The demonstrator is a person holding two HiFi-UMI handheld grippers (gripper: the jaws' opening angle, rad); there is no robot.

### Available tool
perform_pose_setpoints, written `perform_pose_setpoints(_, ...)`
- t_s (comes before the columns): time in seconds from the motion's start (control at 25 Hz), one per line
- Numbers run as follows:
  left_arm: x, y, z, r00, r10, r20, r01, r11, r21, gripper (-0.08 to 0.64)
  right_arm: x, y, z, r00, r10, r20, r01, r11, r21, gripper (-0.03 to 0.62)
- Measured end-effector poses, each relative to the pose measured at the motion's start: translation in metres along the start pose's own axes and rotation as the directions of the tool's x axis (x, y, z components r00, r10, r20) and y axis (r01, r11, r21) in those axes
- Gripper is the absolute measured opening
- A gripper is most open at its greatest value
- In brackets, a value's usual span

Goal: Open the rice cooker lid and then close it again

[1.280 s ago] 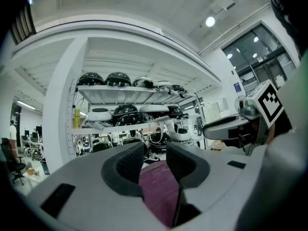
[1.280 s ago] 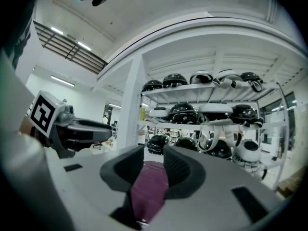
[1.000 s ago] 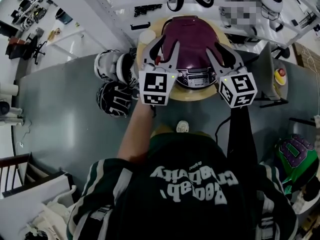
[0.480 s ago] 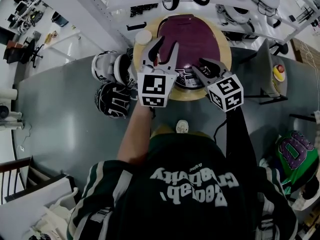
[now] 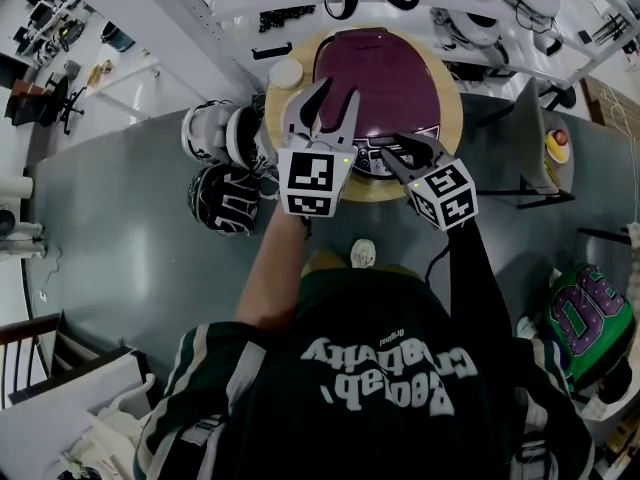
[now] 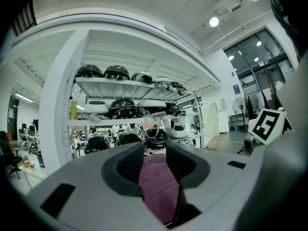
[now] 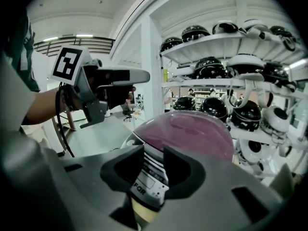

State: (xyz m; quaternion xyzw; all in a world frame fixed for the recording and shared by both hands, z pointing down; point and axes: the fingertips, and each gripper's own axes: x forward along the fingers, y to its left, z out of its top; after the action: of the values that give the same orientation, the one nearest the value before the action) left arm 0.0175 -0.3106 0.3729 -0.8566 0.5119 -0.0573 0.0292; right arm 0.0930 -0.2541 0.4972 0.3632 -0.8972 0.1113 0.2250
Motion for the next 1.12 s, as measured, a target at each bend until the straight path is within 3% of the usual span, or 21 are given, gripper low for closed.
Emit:
perform_pose_setpoints(0.12,0.002,0.004,0.001,1.000,0.006,-0.001,-0.006,1.000,0.000,0.130,0.001,-0.003,0.000,0.999,-0.034,0.014,0.034,0.999,-0.004,0.110)
perform_pose_setpoints(0.24,0.003,0.008,0.005,1.000,0.012,0.005,-0.012,1.000,0.000,0.130,0.002,-0.002,0.000,0.998,-0.066,0.001,0.066,0.994,-0.086,0.120)
perform_pose_setpoints(0.52,-0.005,0.019,0.002,0.999,0.033,0.002,-0.033,0.999,-0.003,0.130,0.003,0.004,-0.007,0.996,-0.085,-0.023,0.080,0.981,-0.179,0.137)
perform_pose_setpoints(1.12,-0.021,0.033,0.010,0.997,0.069,0.024,-0.069,0.998,-0.001,0.130,0.003,0.005,-0.004,0.996,-0.078,-0.035,0.072,0.987,-0.143,0.117)
